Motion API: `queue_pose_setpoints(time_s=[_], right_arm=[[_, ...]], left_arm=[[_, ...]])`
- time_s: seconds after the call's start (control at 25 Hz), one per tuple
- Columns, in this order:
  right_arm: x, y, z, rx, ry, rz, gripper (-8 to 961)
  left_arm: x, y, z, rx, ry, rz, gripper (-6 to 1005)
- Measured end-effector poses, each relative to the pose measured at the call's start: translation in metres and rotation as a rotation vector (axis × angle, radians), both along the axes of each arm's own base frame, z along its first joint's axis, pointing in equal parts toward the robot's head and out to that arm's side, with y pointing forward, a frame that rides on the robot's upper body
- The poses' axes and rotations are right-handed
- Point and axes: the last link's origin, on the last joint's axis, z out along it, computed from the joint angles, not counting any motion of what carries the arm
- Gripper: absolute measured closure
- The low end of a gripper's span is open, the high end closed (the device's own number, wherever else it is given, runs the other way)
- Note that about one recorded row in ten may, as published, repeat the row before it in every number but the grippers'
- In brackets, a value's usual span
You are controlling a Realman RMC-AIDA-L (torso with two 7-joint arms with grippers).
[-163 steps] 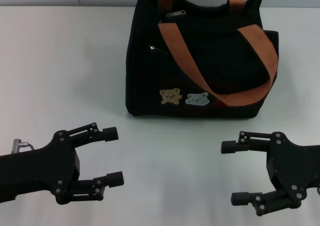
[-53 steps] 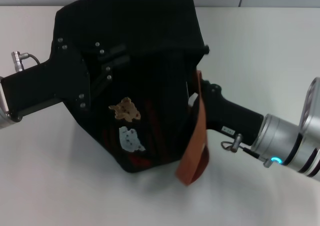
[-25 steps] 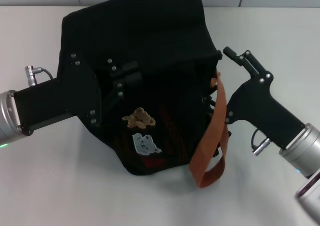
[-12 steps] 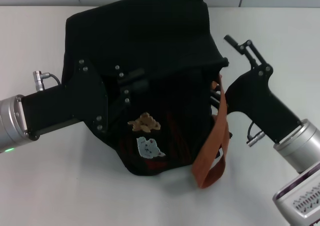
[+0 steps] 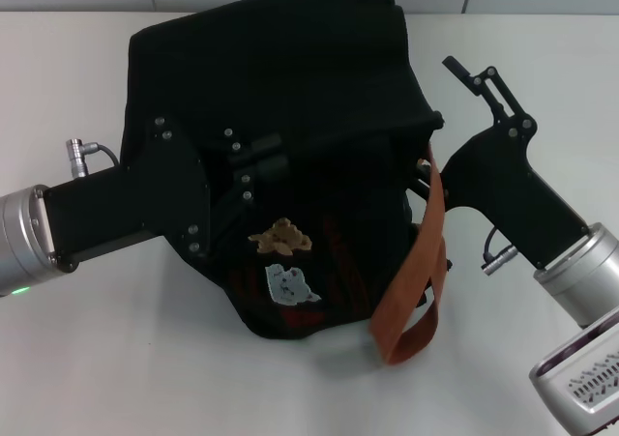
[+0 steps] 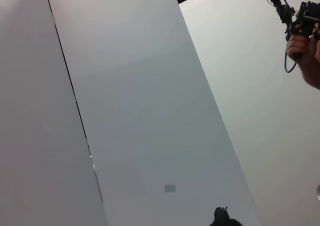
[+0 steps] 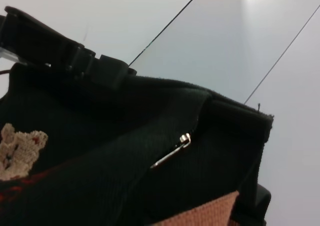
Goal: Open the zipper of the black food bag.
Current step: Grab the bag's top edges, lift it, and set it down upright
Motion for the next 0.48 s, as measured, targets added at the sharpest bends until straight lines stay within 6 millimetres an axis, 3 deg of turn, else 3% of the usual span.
queue_pose_setpoints(time_s=[0.48], right_arm=[[0.0042,-0.0071,-0.0081,0.042,-0.097,0.005,102]], left_arm=[[0.0,-0.0013,-0.0023,0.005,-0.008,0.0,927]])
